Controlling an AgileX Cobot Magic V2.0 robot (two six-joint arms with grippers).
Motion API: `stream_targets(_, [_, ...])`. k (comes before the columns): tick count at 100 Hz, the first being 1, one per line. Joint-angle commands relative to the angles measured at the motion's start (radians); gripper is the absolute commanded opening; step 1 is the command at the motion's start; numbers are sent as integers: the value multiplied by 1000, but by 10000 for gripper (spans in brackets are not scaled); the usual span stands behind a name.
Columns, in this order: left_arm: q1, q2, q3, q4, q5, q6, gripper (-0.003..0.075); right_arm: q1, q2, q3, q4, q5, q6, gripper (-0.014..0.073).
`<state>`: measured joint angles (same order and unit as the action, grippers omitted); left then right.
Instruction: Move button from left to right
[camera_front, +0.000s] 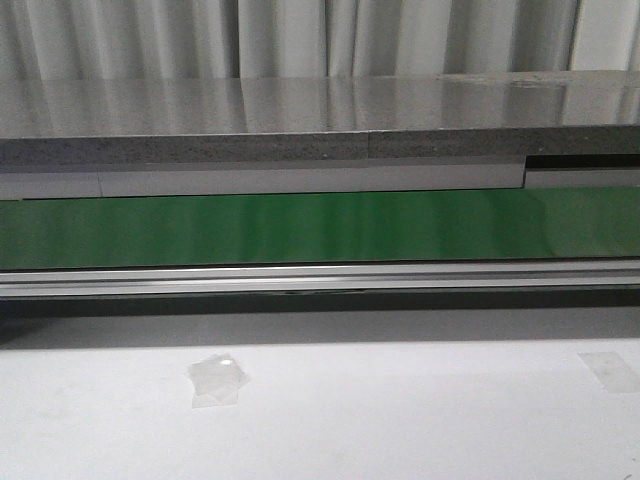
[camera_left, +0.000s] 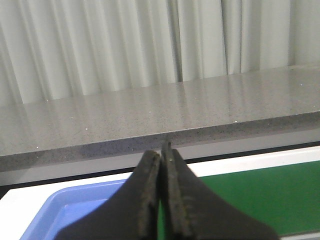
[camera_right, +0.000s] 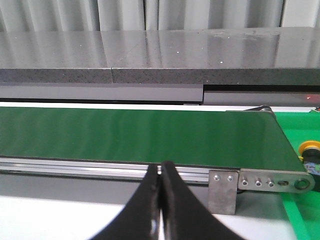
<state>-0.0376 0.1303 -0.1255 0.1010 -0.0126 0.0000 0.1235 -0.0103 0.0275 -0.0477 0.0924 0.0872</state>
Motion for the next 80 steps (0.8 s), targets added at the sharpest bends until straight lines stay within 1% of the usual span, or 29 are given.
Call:
stream_targets(1, [-7,-45,20,1,-90,-9,-20,-5,-18,-16,-7,-84,-3,-101])
stream_targets(21, [-7,-171,120,1,-90,-61,-20,-5,-18,-16,-7,-84,-3,-101])
stream_targets(43, [-7,-167,170,6,-110,-107,-20,-5,-18,-16,-7,-84,-3,-101])
stream_targets(80, [-7,-167,170,14,-104,-107,-20,-5,-18,-16,-7,-84,-3,-101])
